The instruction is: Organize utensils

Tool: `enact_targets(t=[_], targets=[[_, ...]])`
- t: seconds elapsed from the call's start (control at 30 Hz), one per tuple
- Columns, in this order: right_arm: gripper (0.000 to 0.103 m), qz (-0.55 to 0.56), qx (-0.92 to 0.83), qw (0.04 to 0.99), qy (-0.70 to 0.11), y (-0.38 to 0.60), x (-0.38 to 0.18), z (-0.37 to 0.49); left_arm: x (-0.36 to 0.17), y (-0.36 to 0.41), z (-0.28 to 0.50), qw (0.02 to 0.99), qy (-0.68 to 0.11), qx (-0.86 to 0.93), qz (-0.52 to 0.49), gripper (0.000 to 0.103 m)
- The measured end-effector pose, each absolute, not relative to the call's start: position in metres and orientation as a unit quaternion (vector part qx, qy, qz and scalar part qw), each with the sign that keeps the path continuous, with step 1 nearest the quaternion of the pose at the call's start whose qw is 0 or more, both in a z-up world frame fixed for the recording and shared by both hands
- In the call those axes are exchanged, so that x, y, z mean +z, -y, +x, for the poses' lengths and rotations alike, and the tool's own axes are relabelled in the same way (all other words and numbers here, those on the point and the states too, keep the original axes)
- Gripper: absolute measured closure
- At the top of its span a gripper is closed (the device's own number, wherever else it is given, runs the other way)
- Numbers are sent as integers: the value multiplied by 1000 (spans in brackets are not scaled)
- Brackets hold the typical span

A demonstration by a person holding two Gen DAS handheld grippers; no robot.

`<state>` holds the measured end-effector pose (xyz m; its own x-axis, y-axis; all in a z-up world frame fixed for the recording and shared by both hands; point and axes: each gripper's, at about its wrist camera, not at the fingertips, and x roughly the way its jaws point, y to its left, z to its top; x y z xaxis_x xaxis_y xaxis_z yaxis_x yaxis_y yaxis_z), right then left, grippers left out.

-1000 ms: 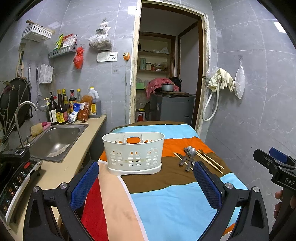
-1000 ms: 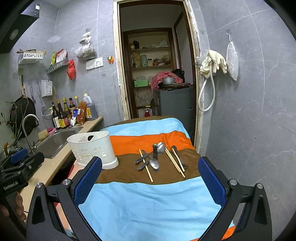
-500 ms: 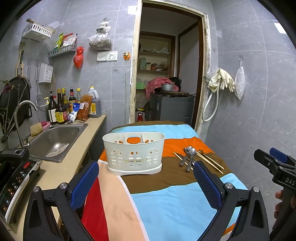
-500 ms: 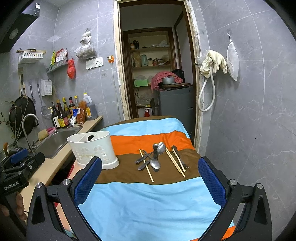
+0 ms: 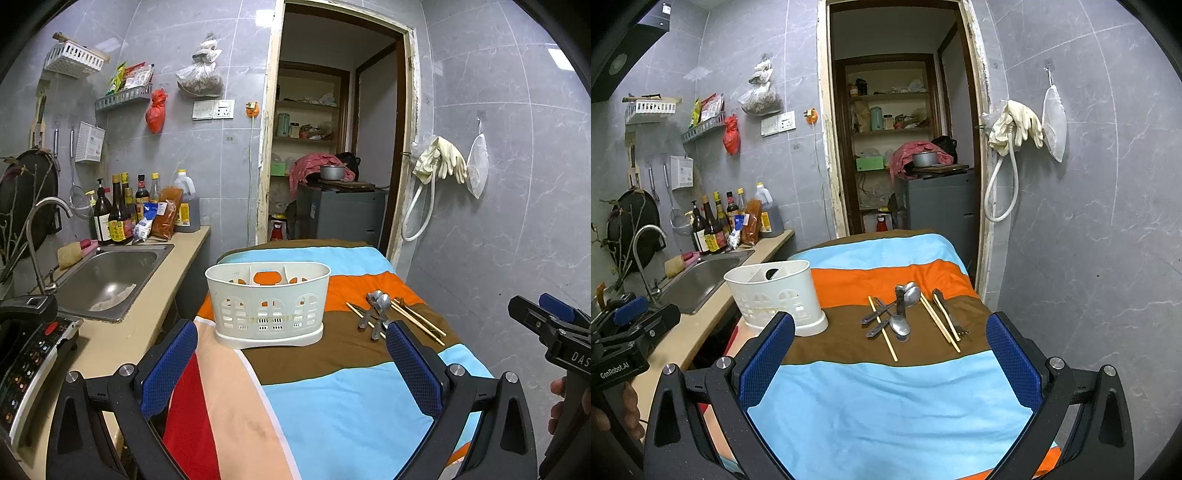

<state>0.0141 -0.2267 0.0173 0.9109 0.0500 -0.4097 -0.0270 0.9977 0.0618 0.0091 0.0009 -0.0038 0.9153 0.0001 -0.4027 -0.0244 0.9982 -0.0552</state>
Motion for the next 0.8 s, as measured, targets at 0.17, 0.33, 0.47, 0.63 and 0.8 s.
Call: enact_targets(t=[0.17,0.33,0.47,0.63,0.8], targets=[[1,24,20,977,-212,225,21,13,-6,0,10,978,-207,4,-32,1],[1,26,17,976,-213,226,25,12,-3,4,12,976,-216,1,-33,1],[1,29,15,978,-205,227,32,13,5,9,18,972,-230,-5,-43,1],[1,36,14,980,-197,230,43,17,22,3,28,973,-226,-12,-51,1],[1,38,15,982,-186,234,54,22,33,8,32,975,-218,-14,-37,1]])
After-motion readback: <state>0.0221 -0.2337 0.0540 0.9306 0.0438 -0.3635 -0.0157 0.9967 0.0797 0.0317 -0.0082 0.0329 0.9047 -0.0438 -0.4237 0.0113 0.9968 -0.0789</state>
